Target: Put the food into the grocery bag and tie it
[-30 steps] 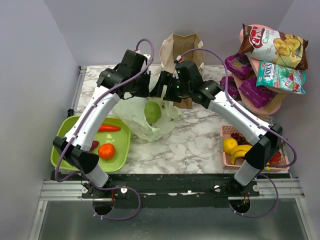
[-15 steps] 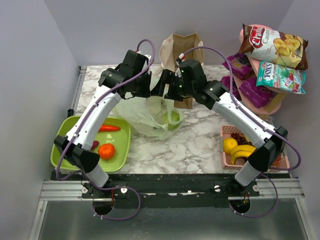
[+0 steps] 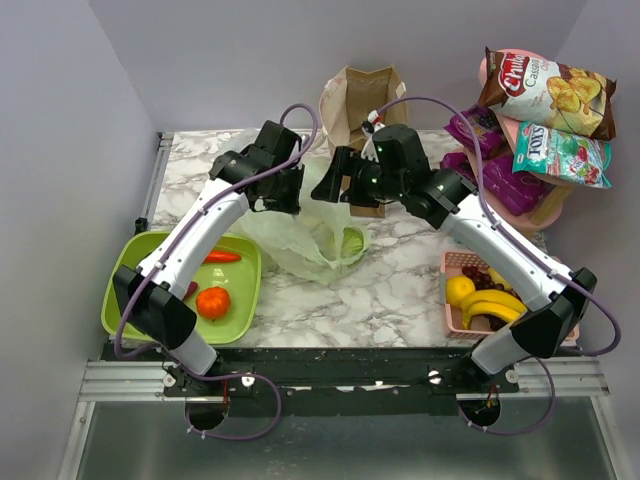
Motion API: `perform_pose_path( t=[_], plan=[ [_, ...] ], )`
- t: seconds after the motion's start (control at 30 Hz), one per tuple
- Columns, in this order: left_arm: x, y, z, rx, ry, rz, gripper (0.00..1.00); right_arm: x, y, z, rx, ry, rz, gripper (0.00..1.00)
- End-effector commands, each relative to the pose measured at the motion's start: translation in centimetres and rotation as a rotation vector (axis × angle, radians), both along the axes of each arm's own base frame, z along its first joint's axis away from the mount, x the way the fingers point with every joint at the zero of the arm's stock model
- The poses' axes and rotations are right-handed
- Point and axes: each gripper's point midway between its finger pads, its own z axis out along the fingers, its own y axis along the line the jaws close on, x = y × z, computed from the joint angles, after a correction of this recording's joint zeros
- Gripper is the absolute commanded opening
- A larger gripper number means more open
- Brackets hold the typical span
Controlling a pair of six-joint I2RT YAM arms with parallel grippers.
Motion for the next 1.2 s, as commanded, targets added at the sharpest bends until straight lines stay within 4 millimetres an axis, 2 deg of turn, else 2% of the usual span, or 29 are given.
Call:
perform_pose_path(
  t=[0.0,0.1,0.2,0.33,0.47,0.53,0.7,0.9,1.0,1.17],
  plan=[
    [-0.6,-0.4,0.9,-0.041,-0.049,-0.035,0.0,-1.5,-1.1,-0.7,-0.055,-0.011,0.044,0.83],
    [-0.9,-0.1,1.0,-0.043,-0.06,-0.03,0.0,-2.3,-1.0,-0.5,-0.049,-0.021,0.088,0.83],
    [-1.1,0.3,2.2,-0.055,-0.094,-0.021,0.01,-2.8,-1.0,0.1,-0.037,-0.038,0.122,0.83],
    [-1.4,0.8,3.8,-0.061,-0.136,-0.007,0.09,-3.5,-0.5,1.1,-0.006,-0.059,0.18,0.83],
    [-1.7,1.6,4.4,-0.049,-0.151,0.016,0.3,-4.0,0.1,1.9,0.017,-0.074,0.23,0.83],
    [-2.0,1.9,4.6,-0.049,-0.158,0.023,0.44,-4.2,0.2,2.0,0.017,-0.075,0.243,0.83],
    [-3.1,2.4,5.6,-0.068,-0.17,0.025,0.72,-4.5,0.0,2.1,0.01,-0.076,0.254,0.84],
    [-5.3,3.9,7.1,-0.103,-0.208,0.066,0.91,-5.7,0.5,2.4,0.033,-0.076,0.339,0.84],
    [-6.3,5.9,7.7,-0.088,-0.254,0.127,0.98,-6.9,1.6,2.1,0.028,-0.071,0.409,0.84],
    [-8.3,9.8,7.4,-0.015,-0.29,0.239,0.99,-9.8,5.0,0.3,-0.081,-0.074,0.513,0.84]
  ],
)
